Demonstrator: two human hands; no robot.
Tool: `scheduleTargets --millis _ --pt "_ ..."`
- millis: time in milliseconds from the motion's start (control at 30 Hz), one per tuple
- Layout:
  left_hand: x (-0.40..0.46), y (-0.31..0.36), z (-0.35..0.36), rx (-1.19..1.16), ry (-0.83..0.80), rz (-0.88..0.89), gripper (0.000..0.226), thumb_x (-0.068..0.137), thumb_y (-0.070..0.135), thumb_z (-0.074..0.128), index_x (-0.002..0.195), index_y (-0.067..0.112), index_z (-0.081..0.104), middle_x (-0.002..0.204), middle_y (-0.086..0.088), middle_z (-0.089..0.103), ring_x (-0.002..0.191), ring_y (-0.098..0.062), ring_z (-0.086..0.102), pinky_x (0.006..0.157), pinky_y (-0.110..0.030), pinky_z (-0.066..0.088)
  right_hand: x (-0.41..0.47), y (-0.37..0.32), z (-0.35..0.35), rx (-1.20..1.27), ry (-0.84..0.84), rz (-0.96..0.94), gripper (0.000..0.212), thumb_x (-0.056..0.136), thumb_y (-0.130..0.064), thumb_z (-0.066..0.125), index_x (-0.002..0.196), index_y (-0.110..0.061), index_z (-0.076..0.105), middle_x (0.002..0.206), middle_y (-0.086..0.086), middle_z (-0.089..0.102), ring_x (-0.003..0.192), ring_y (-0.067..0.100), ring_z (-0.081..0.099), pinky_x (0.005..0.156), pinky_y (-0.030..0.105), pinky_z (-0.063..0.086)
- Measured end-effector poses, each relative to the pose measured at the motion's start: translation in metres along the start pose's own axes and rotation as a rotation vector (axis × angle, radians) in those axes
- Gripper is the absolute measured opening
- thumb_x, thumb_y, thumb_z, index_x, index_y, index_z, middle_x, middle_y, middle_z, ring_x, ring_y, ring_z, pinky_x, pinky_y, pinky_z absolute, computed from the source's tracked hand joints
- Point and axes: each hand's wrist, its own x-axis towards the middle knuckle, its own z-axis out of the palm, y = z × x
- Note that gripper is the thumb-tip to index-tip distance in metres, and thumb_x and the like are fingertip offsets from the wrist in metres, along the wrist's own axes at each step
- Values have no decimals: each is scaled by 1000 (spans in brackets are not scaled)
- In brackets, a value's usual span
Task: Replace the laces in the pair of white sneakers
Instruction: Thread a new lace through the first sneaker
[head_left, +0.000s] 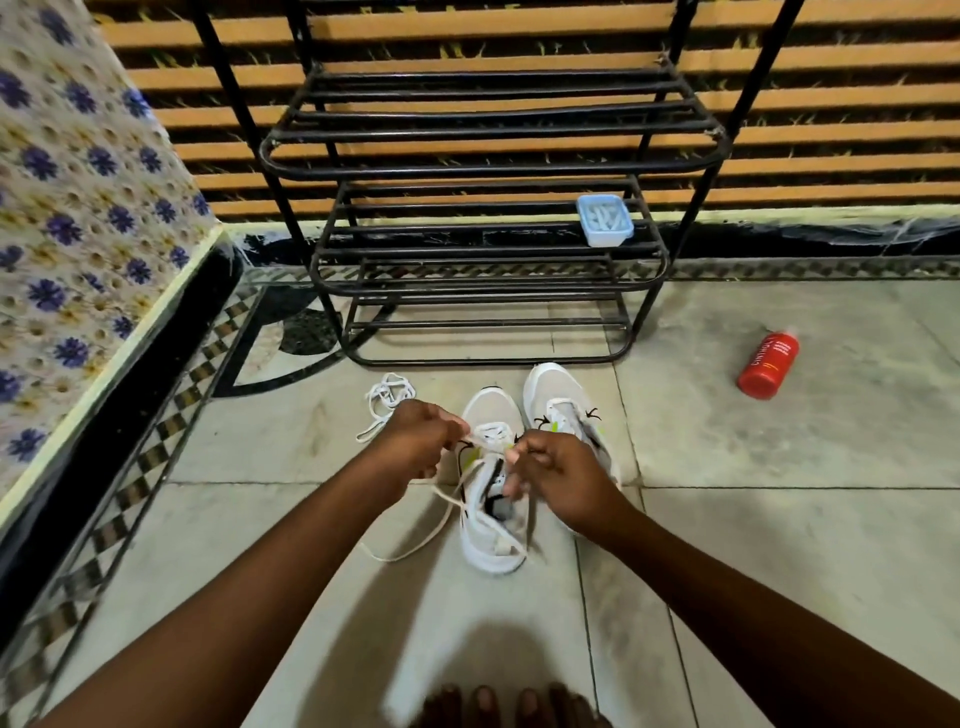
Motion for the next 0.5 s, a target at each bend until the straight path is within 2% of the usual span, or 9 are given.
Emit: scheduleTargets --millis 67,100,167,233,300,367,433,500 --pt "2 -9 -10 315 65 166 12 92 9 68 88 9 79 68 1 68 61 -7 60 54 -18 42 7 10 4 -261 -48 -87 15 99 -9 52 96 -8 67 79 3 74 70 7 71 71 26 53" --pt "3 -12 -15 412 100 215 12 91 14 72 82 15 80 71 1 72 68 -9 64 60 -19 43 12 14 7 -416 -88 -128 21 97 -12 49 106 -14 68 83 2 74 74 12 71 72 30 54" --pt "3 -20 -22 482 152 270 19 90 21 76 71 20 76 72 2 74 73 -8 65 65 -20 44 20 15 12 -744 -200 -144 42 91 -26 44 130 -28 58 94 5 72 88 27 68 73 36 53" --pt "3 -27 -26 475 173 293 20 89 24 78 70 20 76 69 3 72 74 -8 66 67 -22 46 29 11 23 -989 -266 -91 47 96 -39 45 143 -38 42 109 9 68 103 35 64 76 36 48" --pt "3 -32 -29 459 170 291 15 88 22 79 74 18 78 70 1 72 76 -10 66 68 -22 47 33 5 36 -1163 -298 -97 44 101 -50 44 142 -36 40 117 13 65 109 38 63 80 38 48" --pt "5 -35 -29 449 172 289 13 88 19 78 75 19 77 72 1 72 74 -9 66 68 -23 47 36 2 43 -1248 -299 -85 45 100 -58 43 136 -30 46 119 14 63 111 38 62 84 39 49" --pt "9 -38 -29 434 177 295 14 89 21 78 76 20 74 74 1 71 74 -10 65 68 -25 48 39 4 47 -1194 -265 -32 47 97 -64 44 126 -27 50 114 13 64 110 38 62 86 40 49" --pt "12 -39 -27 420 171 305 17 91 25 77 77 22 69 76 2 70 77 -13 66 71 -29 50 41 10 48 -990 -176 31 40 94 -65 48 104 -27 53 97 8 64 103 36 62 84 40 51"
